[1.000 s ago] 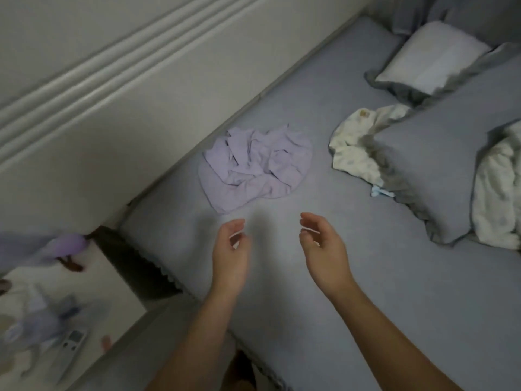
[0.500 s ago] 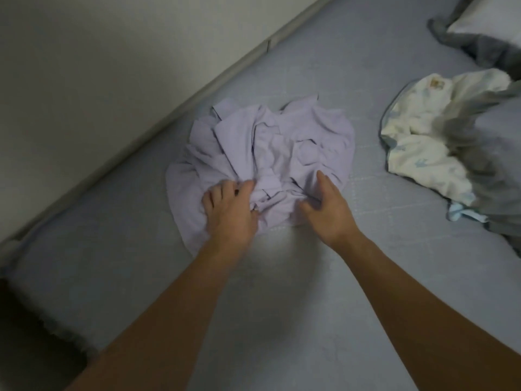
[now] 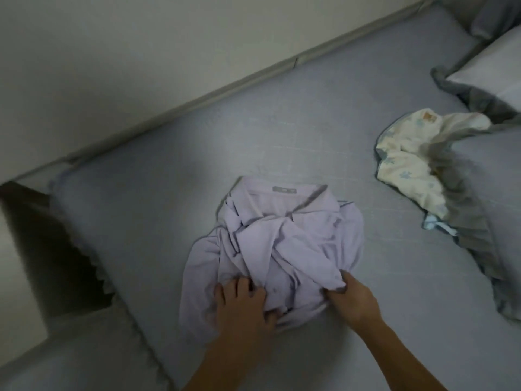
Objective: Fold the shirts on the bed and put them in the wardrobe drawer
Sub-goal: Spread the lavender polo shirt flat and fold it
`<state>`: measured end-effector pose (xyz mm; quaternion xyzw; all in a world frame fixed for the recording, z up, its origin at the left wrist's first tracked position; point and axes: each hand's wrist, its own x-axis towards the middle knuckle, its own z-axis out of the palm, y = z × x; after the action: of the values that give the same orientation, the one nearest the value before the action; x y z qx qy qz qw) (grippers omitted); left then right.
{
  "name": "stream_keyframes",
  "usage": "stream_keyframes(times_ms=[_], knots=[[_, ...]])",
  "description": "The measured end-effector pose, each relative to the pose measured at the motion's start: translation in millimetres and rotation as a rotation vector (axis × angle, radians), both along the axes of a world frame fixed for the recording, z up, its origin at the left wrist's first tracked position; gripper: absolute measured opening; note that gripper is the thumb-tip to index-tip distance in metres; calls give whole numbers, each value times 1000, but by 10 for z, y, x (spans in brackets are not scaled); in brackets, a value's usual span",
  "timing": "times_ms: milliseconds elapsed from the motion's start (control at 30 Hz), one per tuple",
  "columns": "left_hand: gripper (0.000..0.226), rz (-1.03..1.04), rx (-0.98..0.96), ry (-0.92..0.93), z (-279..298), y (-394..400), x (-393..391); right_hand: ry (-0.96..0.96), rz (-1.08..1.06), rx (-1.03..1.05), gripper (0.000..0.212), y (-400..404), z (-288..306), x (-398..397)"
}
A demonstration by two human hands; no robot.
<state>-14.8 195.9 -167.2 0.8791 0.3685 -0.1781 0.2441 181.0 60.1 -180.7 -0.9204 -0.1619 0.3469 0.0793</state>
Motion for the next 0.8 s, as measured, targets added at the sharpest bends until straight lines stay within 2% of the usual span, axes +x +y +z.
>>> stream_keyframes(times_ms=[100, 167, 200, 300, 367, 433, 467, 533, 600, 667, 733, 800], knots=[[61, 12, -23, 119, 19, -419, -251, -113, 30, 60, 33, -635, -38, -71], [69, 43, -77, 106, 31, -775, -376, -214, 62, 78, 31, -997, -77, -93], [68, 63, -35, 43, -52, -1000, -448, -304, 102, 69, 34, -1170, -113, -102], [31, 121, 61, -83, -185, -1550, -530, -515, 152, 31, 46, -1517, -246, -245], [42, 164, 27, -161, -267, -1785, -504, -595, 147, 117, 58, -1548, -317, -375], [29, 251, 71, -241, -296, -1885, -470, -650, 184, 190, 61, -1522, -388, -447], [34, 314, 135, -270, -333, -1901, -463, -685, 199, 228, 62, -1521, -440, -440], [64, 421, 131, -312, -415, -1922, -434, -733, 212, 313, 68, -1564, -542, -390], [70, 526, 121, -289, -460, -1984, -444, -739, 231, 406, 72, -1597, -629, -306], [51, 612, 153, -308, -454, -2100, -387, -677, 223, 462, 69, -1669, -732, -182], [38, 609, 259, -346, -395, -2368, -308, -614, 196, 563, 46, -1771, -778, -91], [39, 636, 265, -436, -150, -2687, -203, -417, 140, 749, 18, -1866, -732, -26]])
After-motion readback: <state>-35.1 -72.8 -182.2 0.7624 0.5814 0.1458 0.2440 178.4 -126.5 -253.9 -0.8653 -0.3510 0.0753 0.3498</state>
